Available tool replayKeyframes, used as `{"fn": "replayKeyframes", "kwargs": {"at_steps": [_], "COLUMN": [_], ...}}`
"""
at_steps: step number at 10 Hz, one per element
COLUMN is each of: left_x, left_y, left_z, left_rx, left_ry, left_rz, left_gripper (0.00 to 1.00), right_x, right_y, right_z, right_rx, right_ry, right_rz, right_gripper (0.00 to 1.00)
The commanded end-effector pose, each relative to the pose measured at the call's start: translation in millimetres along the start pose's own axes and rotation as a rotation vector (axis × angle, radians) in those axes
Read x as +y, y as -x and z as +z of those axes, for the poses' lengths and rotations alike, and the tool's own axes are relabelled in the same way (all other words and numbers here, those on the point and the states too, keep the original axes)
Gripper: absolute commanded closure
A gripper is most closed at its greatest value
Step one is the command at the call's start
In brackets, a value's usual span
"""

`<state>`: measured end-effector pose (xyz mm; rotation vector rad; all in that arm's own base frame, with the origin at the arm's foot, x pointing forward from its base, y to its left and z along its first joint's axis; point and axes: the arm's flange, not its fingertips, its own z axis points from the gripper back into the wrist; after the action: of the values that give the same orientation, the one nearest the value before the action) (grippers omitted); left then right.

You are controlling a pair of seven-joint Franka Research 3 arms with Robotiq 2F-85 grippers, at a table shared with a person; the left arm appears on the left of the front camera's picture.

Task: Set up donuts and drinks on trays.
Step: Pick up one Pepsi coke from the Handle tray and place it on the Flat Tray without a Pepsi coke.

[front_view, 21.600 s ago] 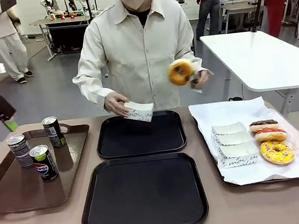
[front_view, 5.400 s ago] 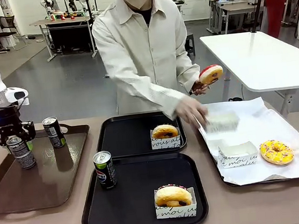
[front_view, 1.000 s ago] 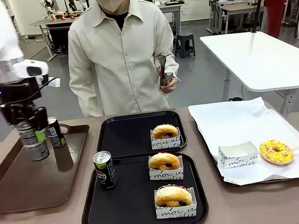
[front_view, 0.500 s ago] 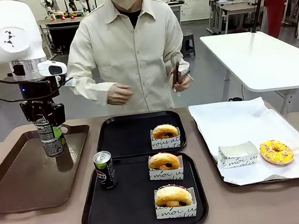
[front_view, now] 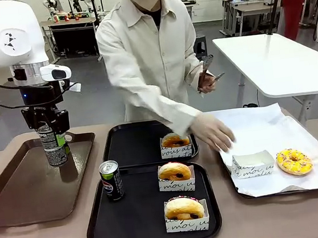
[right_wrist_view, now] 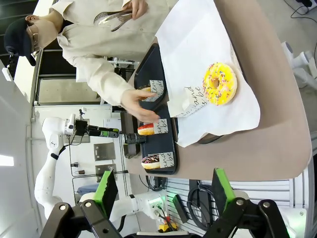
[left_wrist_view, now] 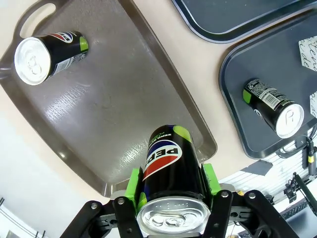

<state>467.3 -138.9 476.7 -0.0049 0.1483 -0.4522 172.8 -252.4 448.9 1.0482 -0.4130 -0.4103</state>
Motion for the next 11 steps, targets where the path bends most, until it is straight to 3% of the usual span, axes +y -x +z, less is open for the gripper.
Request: {"fn": "replayKeyframes", "kwargs": {"at_steps": [1, 11], "left_x": [0, -10], "left_y": [0, 5], "left_z": [0, 9], "left_rx": [0.000, -0.078], "left_ry": [0.000, -0.033], "left_rz": [0.000, -0.039], "left_gripper": [0.41, 0.41], "right_x": [0, 0], "right_y": [0, 0], "right_z": [1, 1], "right_rx": [-0.001, -0.001], "right_ry": [-0.019, -0.019], "right_rz": [0.013, 0.013], "right_gripper": [0.00, 0.00]}}
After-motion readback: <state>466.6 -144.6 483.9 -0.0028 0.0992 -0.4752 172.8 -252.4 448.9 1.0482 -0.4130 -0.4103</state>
